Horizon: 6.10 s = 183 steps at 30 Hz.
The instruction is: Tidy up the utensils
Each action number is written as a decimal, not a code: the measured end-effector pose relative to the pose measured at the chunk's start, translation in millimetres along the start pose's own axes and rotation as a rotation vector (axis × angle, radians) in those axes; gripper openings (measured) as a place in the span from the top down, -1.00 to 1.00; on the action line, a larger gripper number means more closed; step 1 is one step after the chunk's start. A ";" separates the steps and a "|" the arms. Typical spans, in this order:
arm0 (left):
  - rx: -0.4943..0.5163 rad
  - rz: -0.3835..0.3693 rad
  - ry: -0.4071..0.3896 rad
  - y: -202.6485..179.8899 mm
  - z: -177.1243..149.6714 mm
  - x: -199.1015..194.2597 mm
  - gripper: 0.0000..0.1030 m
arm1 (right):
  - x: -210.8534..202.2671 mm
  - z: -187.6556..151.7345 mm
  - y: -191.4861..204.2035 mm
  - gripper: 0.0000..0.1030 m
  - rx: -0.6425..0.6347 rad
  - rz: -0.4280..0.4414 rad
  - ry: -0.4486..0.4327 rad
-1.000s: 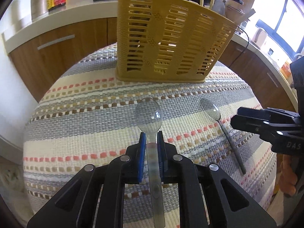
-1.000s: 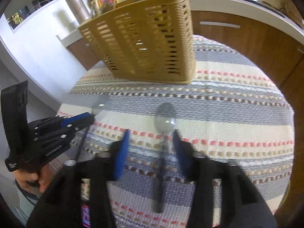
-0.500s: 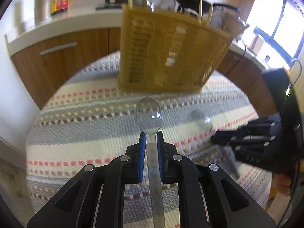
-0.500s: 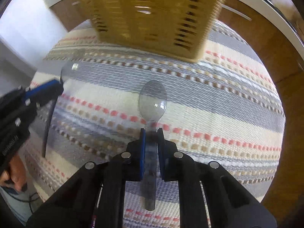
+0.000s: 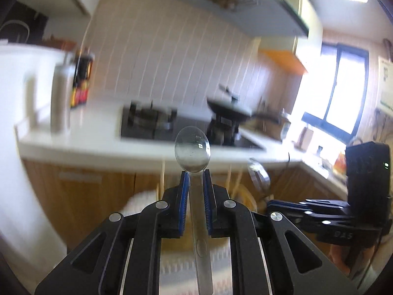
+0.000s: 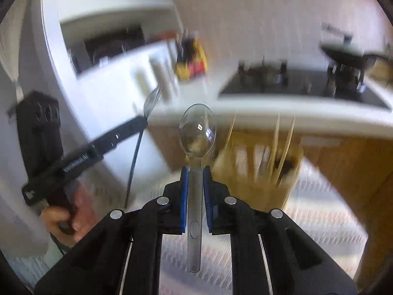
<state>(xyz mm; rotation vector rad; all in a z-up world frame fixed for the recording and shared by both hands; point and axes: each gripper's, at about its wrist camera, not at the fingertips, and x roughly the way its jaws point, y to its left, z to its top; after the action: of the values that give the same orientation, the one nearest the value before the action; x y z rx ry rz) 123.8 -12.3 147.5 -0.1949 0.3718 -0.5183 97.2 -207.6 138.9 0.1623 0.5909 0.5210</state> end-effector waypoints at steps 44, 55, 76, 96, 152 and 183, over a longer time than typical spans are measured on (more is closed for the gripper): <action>-0.012 0.059 -0.229 32.4 -31.3 54.6 0.05 | 23.6 -15.7 -68.6 0.35 -0.020 -0.200 -0.285; 0.002 0.091 -0.200 14.7 -27.4 -50.2 -0.72 | -44.6 -55.4 -23.0 -0.14 -0.004 -0.215 -0.302; 0.132 0.449 -0.250 -32.1 -140.0 -19.5 -0.81 | -33.7 -142.1 -32.9 -0.56 -0.010 -0.416 -0.344; 0.166 0.516 -0.155 -20.3 -153.0 -1.7 -0.84 | -13.1 -156.2 -38.3 -0.66 -0.005 -0.511 -0.295; 0.154 0.465 -0.072 -17.5 -155.8 9.9 -0.85 | -6.3 -154.6 -44.2 -0.76 0.001 -0.520 -0.249; 0.156 0.463 -0.066 -18.4 -156.5 10.7 -0.85 | -5.1 -154.4 -43.7 -0.77 -0.001 -0.518 -0.244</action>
<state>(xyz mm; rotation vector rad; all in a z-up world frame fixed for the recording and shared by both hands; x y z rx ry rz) 62.7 -47.2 6.1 0.0279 0.2981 -0.0828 24.2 -247.8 1.7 0.0656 0.3724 -0.0027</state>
